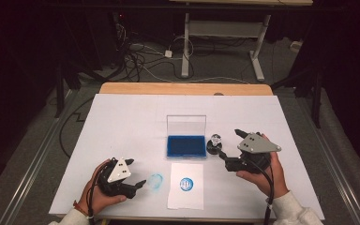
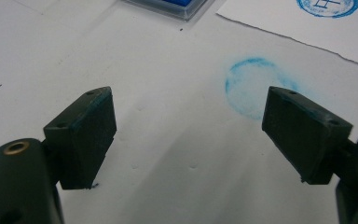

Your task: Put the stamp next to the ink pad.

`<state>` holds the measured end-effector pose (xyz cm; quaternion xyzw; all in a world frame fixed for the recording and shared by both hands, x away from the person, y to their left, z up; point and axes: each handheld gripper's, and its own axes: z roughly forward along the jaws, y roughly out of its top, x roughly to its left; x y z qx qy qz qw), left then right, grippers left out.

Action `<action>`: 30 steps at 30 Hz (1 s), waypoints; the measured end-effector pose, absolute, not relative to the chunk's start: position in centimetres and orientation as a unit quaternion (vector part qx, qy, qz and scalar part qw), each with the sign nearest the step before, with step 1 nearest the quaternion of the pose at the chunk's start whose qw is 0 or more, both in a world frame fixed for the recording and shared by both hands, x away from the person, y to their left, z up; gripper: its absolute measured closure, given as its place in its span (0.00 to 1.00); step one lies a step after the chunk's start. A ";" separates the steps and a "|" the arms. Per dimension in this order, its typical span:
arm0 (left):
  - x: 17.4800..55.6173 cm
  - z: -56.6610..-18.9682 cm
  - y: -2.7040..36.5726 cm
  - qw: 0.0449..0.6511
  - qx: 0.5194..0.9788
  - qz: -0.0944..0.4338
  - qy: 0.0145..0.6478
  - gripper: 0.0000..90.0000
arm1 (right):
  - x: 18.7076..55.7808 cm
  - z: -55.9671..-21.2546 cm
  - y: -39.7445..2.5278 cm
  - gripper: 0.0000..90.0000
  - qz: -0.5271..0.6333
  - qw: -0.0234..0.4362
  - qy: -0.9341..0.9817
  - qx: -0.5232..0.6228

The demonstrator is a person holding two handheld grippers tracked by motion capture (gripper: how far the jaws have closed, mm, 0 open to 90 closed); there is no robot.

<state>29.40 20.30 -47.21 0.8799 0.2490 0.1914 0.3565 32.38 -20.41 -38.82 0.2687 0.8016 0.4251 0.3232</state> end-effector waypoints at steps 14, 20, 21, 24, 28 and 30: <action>29.4 -47.2 20.2 0.354 0.881 0.191 0.249 0.19 | 31.3 -39.9 -21.9 0.18 0.413 0.345 0.800 0.265; 29.4 -47.2 20.2 0.353 0.881 0.193 0.249 0.19 | 30.6 -40.5 -22.7 0.18 0.422 0.358 0.792 0.258; 29.4 -47.2 20.2 0.353 0.881 0.193 0.249 0.19 | 30.5 -40.6 -22.8 0.18 0.424 0.360 0.790 0.257; 29.4 -47.2 20.2 0.353 0.880 0.194 0.250 0.19 | 30.2 -41.0 -23.2 0.18 0.432 0.357 0.787 0.259; 29.4 -47.2 20.2 0.353 0.880 0.195 0.250 0.19 | 30.0 -41.6 -23.8 0.18 0.441 0.353 0.781 0.266; 29.4 -47.2 20.2 0.353 0.880 0.196 0.249 0.19 | 29.9 -42.0 -24.0 0.18 0.441 0.353 0.780 0.271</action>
